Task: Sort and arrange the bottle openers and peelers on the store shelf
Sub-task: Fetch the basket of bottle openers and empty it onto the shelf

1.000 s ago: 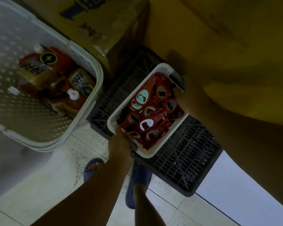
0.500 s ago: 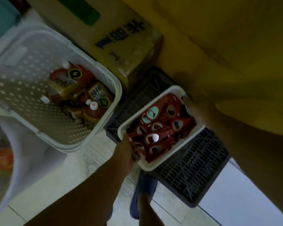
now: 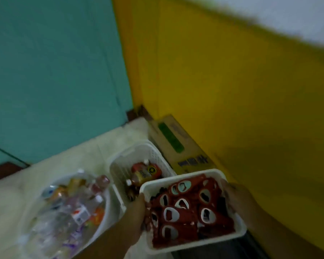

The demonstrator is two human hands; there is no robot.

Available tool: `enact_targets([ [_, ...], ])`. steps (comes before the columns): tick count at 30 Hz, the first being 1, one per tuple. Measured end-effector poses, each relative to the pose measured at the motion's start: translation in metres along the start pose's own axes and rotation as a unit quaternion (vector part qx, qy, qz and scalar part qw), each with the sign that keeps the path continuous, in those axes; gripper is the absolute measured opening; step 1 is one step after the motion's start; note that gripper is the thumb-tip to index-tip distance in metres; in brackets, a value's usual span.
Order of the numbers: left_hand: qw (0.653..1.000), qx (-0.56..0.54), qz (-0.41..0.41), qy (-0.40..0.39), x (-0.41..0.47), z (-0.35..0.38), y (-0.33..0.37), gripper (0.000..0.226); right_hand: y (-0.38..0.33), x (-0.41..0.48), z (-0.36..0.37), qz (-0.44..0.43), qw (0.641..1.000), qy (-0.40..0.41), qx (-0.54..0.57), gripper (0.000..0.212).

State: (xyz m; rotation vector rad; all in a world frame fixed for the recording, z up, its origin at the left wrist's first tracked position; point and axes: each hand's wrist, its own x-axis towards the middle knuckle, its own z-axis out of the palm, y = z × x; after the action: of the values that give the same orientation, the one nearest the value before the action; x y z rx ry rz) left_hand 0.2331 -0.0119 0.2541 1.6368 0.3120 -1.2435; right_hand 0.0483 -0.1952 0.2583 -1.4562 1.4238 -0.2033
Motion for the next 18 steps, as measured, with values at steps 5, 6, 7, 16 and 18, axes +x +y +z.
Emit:
enact_targets([
  [5, 0.991, -0.026, 0.115, 0.058, -0.096, -0.089, 0.09, 0.039, -0.143, -0.065, 0.037, -0.059, 0.996, -0.069, -0.002, 0.049],
  [6, 0.99, -0.016, 0.127, 0.061, -0.119, -0.109, 0.106, 0.036, -0.168, -0.082, 0.048, -0.059, 0.995, -0.077, -0.01, 0.046],
  [7, 0.987, 0.001, 0.145, 0.07, -0.144, -0.13, 0.12, 0.035, -0.194, -0.103, 0.062, -0.059, 0.995, -0.078, -0.023, 0.046],
  [16, 0.918, -0.097, 0.265, 0.279, -0.341, -0.406, 0.155, 0.029, -0.383, -0.328, 0.261, -0.255, 0.933, -0.212, -0.139, 0.054],
  [18, 0.89, -0.118, 0.276, 0.343, -0.387, -0.475, 0.14, 0.029, -0.409, -0.394, 0.315, -0.291, 0.911, -0.249, -0.15, 0.051],
])
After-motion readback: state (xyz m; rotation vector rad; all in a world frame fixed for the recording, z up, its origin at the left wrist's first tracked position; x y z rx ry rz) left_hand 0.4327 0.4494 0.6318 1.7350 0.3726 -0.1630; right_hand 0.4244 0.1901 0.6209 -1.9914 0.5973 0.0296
